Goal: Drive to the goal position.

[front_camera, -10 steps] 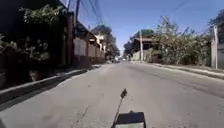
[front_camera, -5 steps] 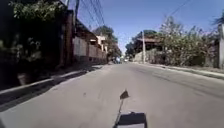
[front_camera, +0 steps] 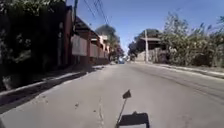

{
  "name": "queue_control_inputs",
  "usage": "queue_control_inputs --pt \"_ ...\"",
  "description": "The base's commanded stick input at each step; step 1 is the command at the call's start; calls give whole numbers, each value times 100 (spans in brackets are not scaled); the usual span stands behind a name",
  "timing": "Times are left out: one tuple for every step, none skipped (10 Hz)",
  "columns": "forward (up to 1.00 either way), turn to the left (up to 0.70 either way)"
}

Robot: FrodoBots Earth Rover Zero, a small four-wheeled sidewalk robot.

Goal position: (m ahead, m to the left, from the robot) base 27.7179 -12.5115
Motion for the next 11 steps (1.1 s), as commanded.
queue_control_inputs --pt "100 0" --pt "100 0" --pt "100 0" --pt "100 0" --pt "100 0" --pt "100 -5" --pt "100 -24" --pt "100 -40" --pt "100 -40" --pt "100 -38" --pt "100 -27"
